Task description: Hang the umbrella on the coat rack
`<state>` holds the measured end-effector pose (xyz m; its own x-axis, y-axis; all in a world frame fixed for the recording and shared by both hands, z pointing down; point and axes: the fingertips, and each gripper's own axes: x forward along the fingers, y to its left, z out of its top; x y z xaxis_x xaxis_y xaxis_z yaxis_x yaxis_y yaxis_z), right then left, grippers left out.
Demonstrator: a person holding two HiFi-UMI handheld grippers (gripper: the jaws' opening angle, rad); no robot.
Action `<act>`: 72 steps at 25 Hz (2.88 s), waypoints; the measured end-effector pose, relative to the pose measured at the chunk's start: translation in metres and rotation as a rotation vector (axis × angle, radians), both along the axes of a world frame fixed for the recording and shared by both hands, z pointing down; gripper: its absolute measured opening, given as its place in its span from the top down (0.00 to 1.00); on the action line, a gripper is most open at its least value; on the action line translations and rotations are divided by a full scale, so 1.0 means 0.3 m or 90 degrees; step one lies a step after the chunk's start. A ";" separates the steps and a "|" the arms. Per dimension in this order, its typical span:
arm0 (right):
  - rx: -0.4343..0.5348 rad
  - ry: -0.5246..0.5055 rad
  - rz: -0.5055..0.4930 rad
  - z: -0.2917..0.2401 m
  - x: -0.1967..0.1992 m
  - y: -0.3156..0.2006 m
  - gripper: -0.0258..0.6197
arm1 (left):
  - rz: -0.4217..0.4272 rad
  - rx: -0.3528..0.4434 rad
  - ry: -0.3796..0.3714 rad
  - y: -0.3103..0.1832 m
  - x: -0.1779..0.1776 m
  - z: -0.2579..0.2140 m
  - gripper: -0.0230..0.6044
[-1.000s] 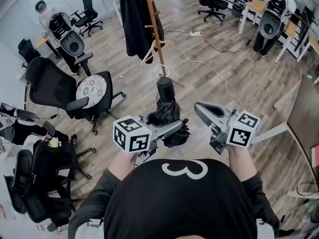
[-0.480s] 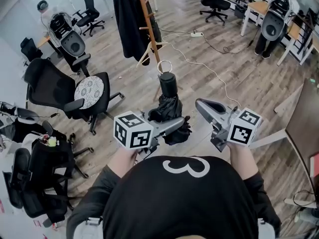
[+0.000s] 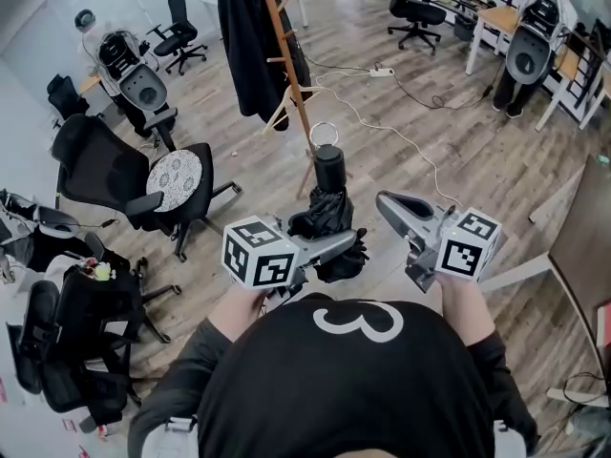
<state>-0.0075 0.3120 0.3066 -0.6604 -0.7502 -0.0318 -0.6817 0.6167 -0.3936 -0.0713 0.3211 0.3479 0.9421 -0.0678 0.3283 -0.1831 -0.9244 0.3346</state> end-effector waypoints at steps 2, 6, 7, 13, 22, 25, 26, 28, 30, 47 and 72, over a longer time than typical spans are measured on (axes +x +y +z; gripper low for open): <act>0.002 0.001 -0.002 0.000 -0.004 -0.006 0.92 | 0.003 0.001 0.001 -0.007 0.000 0.003 0.53; -0.002 0.009 0.003 0.011 0.005 -0.029 0.92 | 0.005 -0.009 0.014 -0.032 0.005 0.009 0.53; -0.002 0.009 0.007 0.011 0.012 -0.036 0.92 | 0.005 -0.011 0.017 -0.040 0.008 0.012 0.53; -0.002 0.003 0.025 0.017 0.059 -0.116 0.92 | 0.006 -0.008 0.015 -0.133 0.044 0.025 0.53; -0.025 -0.010 0.036 0.067 0.126 -0.338 0.92 | 0.009 -0.028 0.015 -0.345 0.108 0.072 0.53; -0.033 -0.013 0.037 0.075 0.149 -0.430 0.92 | 0.005 -0.037 0.011 -0.440 0.123 0.088 0.53; -0.035 -0.014 0.038 0.078 0.158 -0.464 0.92 | 0.004 -0.038 0.010 -0.475 0.128 0.093 0.53; -0.040 -0.018 0.039 0.084 0.175 -0.535 0.92 | 0.001 -0.041 0.006 -0.549 0.135 0.098 0.53; -0.045 -0.021 0.038 0.090 0.186 -0.608 0.92 | -0.005 -0.046 0.003 -0.627 0.140 0.104 0.53; -0.091 -0.001 0.005 0.168 0.211 -1.197 0.92 | -0.036 -0.069 -0.004 -1.206 0.180 0.152 0.53; -0.136 -0.018 0.003 0.278 0.338 -1.574 0.92 | -0.069 -0.089 -0.005 -1.597 0.281 0.215 0.53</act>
